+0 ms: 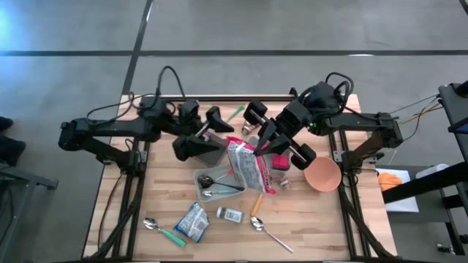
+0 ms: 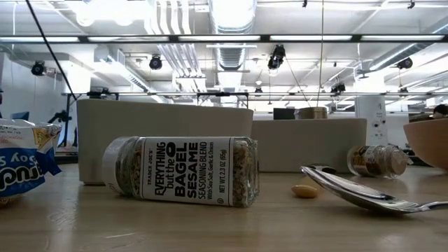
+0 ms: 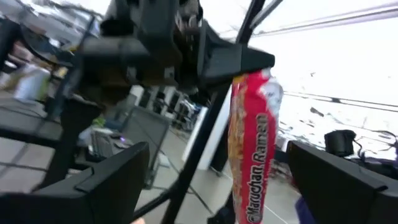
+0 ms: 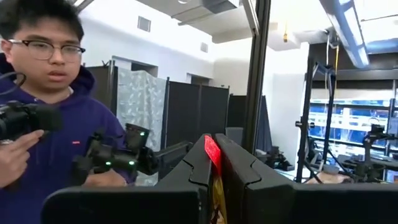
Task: Pick & Place Food Item
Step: Put the red noodle pack into the black bin
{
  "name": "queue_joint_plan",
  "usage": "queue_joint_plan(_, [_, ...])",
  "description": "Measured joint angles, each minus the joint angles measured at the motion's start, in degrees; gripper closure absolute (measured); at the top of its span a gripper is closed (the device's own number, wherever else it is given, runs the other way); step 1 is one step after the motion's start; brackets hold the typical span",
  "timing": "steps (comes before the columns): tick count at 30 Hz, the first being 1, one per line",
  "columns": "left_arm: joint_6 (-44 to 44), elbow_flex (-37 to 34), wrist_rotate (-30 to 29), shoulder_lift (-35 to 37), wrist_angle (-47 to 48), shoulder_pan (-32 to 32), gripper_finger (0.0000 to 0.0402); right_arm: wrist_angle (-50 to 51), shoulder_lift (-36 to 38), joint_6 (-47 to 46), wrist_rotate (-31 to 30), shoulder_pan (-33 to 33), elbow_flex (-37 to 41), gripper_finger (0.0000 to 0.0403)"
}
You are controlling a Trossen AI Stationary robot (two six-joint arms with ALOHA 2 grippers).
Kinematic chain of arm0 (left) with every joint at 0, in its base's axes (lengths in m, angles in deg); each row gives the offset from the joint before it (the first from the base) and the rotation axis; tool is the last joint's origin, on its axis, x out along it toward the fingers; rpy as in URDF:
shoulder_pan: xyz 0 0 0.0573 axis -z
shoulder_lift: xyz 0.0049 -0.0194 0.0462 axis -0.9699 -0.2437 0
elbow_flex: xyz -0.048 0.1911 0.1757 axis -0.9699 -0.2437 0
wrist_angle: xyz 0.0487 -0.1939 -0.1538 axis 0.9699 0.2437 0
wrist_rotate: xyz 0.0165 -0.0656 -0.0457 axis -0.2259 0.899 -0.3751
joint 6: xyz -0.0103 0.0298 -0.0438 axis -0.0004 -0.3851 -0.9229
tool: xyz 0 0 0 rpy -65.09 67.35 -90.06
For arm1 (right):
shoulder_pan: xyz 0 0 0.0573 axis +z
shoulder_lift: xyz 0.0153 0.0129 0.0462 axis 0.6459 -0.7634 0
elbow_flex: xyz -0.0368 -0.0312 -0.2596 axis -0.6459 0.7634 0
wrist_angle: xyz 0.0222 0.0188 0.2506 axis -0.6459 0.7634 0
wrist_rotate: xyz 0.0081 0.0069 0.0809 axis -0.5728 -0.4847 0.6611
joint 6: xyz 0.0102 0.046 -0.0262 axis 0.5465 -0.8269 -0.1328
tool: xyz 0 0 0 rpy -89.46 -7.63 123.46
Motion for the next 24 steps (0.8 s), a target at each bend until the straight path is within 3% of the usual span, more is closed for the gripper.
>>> queue_joint_plan(12, [-1.31,9.07,9.7,-9.18,0.09,2.13,0.0022,-0.17,-1.75,-0.18,3.02,-2.19,-2.73,0.0395])
queue_joint_plan(24, [0.59,10.06,10.02,-10.64,-2.84,3.22,0.0033,-0.43,-2.24,2.21,3.04,-2.82,-2.49,0.0395])
